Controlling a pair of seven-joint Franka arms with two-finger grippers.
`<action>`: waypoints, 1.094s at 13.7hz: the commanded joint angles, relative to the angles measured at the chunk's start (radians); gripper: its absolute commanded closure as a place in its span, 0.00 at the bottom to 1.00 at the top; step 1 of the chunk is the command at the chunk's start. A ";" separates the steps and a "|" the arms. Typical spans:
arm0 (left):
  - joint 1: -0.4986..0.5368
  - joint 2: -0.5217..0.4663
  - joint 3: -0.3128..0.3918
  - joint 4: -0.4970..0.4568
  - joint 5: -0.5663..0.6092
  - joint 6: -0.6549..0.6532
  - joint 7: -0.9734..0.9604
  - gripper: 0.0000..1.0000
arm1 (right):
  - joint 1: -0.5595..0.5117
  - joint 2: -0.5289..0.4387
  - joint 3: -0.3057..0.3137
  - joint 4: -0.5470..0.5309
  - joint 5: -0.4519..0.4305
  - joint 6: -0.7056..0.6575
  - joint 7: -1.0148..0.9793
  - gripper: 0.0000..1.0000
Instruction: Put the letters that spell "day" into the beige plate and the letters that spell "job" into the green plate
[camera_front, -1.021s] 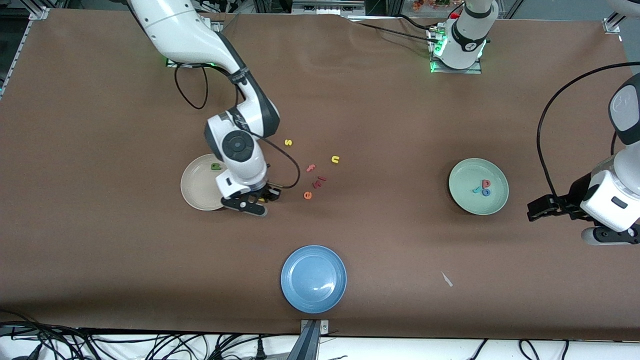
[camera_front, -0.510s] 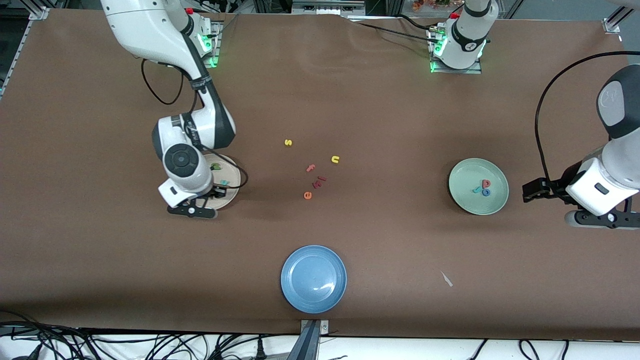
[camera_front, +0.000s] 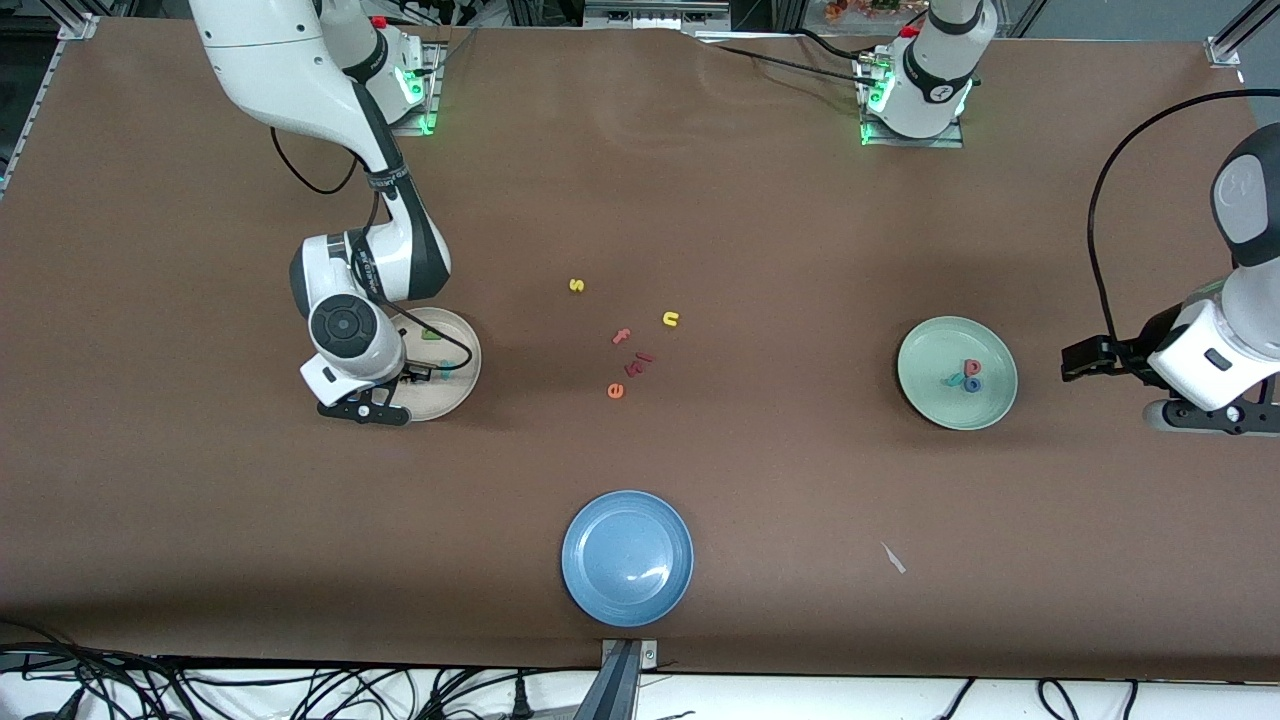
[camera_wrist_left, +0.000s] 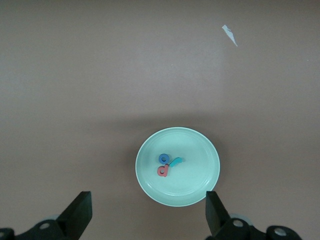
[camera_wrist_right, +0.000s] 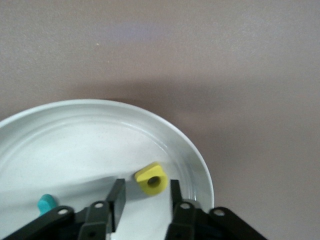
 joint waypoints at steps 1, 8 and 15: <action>0.019 -0.028 0.002 -0.029 -0.032 -0.016 0.032 0.00 | 0.001 -0.043 0.002 -0.024 0.015 0.003 -0.017 0.00; 0.035 -0.053 0.002 -0.021 -0.032 -0.085 0.021 0.00 | 0.003 -0.056 0.008 0.267 0.031 -0.353 -0.034 0.00; 0.032 -0.093 -0.006 -0.018 -0.032 -0.152 0.030 0.00 | 0.000 -0.164 -0.019 0.370 0.091 -0.477 -0.172 0.00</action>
